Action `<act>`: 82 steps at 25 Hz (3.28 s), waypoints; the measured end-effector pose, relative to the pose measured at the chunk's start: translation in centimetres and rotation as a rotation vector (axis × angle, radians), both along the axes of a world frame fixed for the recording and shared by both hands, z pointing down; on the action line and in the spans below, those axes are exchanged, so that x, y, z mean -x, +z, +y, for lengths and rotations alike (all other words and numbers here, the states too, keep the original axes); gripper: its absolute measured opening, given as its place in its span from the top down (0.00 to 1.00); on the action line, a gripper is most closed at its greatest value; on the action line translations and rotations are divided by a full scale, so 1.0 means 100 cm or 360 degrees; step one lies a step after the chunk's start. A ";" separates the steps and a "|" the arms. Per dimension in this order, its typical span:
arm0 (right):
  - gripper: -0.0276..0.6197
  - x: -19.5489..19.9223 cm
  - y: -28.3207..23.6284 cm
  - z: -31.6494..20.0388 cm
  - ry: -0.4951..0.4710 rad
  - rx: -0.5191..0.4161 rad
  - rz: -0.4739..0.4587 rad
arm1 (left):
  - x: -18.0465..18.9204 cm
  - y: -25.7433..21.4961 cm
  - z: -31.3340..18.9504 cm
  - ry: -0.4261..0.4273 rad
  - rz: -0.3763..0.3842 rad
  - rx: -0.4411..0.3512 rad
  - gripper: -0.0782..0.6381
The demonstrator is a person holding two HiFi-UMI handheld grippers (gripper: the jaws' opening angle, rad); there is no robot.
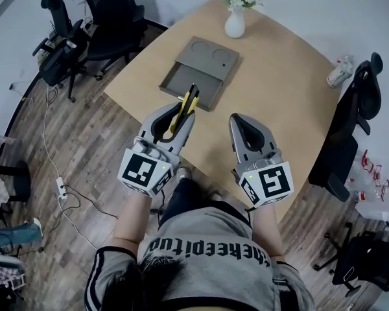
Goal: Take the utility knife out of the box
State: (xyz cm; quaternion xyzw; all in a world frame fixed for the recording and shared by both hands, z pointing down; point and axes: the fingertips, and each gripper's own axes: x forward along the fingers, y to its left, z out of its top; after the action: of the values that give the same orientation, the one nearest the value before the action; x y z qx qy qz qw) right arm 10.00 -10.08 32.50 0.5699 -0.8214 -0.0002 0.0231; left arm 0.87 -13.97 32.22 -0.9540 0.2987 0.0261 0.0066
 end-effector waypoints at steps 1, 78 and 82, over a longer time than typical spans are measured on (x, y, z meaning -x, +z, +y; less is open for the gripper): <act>0.95 -0.001 -0.001 0.003 -0.0008 -0.0004 0.0005 | 0.000 -0.002 0.004 -0.0012 0.0009 -0.0008 0.72; 0.95 0.104 -0.029 0.146 0.0232 -0.0096 0.0026 | 0.127 -0.049 0.139 -0.0002 0.0221 -0.0208 0.72; 0.95 0.108 -0.029 0.146 0.0248 -0.0095 0.0029 | 0.132 -0.050 0.140 0.0008 0.0225 -0.0211 0.72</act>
State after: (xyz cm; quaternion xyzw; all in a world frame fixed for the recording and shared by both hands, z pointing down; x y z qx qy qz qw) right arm -0.85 4.57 29.55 0.6324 -0.7740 -0.0282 0.0135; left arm -12.29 -0.02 27.25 -0.9479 0.2937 0.1131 0.0486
